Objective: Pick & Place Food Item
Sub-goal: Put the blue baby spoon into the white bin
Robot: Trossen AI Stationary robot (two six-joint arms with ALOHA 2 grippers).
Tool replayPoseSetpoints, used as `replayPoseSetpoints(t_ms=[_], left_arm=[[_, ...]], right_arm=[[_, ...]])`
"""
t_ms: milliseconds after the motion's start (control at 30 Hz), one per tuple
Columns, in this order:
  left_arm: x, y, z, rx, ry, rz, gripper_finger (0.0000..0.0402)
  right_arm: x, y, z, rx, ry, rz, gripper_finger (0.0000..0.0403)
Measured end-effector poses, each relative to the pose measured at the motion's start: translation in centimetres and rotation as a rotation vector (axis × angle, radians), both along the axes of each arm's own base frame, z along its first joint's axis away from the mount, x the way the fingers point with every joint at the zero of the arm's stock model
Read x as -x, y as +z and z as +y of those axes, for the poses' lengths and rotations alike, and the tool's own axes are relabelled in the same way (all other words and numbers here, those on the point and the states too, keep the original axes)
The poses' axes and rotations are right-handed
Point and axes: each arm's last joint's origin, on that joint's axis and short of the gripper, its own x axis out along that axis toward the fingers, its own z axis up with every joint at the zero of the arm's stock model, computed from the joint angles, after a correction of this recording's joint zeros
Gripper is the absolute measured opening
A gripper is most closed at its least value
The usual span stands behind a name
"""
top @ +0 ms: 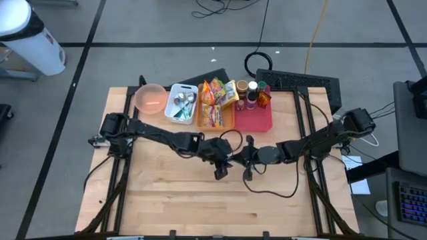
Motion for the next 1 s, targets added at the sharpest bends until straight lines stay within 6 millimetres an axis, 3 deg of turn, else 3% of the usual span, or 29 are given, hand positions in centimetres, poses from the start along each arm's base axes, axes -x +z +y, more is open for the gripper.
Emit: replayPoseSetpoints(t_ms=[267,400,533,800,900,1000], left_arm=[[0.0,1.4,3.7,0.113,-0.069,-0.038,0.0235],[1.5,4.1,5.9,0.071,-0.033,-0.069,0.0257],[4.0,7.7,6.7,0.029,-0.034,-0.107,0.0261],[12.1,15.6,4.9,-0.141,0.06,-0.2,0.0262],[14.9,17.3,3.4,-0.244,0.116,-0.231,0.0262],[16.8,17.5,1.9,-0.366,0.182,-0.258,0.0262]], right_arm=[[1.2,1.6,-1.0,0.104,-0.109,0.002,0.0],[1.9,2.3,-1.7,0.148,-0.176,0.013,0.0],[2.3,3.1,-2.4,0.194,-0.226,-0.01,0.0],[2.4,3.1,-5.1,0.233,-0.293,-0.046,0.0],[2.6,2.6,-6.7,0.199,-0.262,-0.114,0.0],[3.1,2.4,-8.7,0.144,-0.249,-0.227,0.0]])
